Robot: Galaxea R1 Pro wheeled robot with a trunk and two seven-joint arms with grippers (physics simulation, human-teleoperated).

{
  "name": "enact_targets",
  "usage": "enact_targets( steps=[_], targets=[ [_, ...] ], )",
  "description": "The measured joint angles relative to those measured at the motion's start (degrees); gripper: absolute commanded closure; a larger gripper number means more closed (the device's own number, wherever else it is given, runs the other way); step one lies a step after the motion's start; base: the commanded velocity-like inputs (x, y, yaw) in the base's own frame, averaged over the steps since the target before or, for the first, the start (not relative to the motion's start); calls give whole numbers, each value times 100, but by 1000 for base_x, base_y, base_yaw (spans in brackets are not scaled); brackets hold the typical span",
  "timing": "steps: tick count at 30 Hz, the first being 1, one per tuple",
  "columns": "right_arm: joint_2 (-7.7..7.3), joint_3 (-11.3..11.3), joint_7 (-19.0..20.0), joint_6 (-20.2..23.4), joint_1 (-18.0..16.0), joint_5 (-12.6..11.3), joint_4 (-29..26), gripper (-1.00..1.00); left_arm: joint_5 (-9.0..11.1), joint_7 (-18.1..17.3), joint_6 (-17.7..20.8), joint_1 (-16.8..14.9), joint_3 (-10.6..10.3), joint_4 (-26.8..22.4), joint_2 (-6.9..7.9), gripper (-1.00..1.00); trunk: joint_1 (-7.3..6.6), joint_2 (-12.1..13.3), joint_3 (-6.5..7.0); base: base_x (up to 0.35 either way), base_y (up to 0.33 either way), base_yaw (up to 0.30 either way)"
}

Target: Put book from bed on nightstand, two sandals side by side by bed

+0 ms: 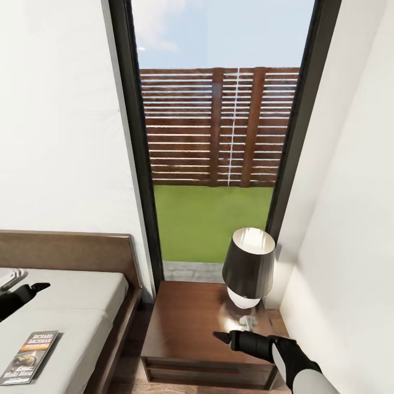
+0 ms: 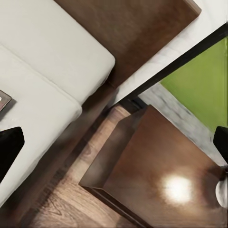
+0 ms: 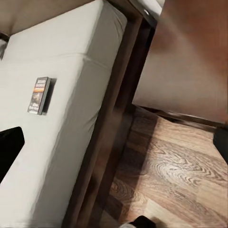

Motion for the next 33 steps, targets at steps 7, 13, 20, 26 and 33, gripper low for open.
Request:
enact_targets(
  steps=[7,13,20,26,33],
  targets=[
    [3,0,1251,665,-3,-18,-50,-100,563,-279,-74,27,4,249,0,-100,0,0,0,0,0,0],
    [-4,-1,1700,840,-3,-46,-60,-100,912,-448,-73,59,5,317,-18,-100,0,0,0,0,0,0],
    [2,-5,1703,868,-3,-66,-99,-100,963,-565,-80,69,-2,365,-89,-100,0,0,0,0,0,0],
    [-5,-28,1632,867,-3,-81,-109,-100,950,-562,-98,71,-4,378,-109,-100,0,0,0,0,0,0],
    [0,-43,1626,864,-3,-83,-104,-100,950,-555,-100,71,-11,385,-117,-100,0,0,0,0,0,0]
  ],
)
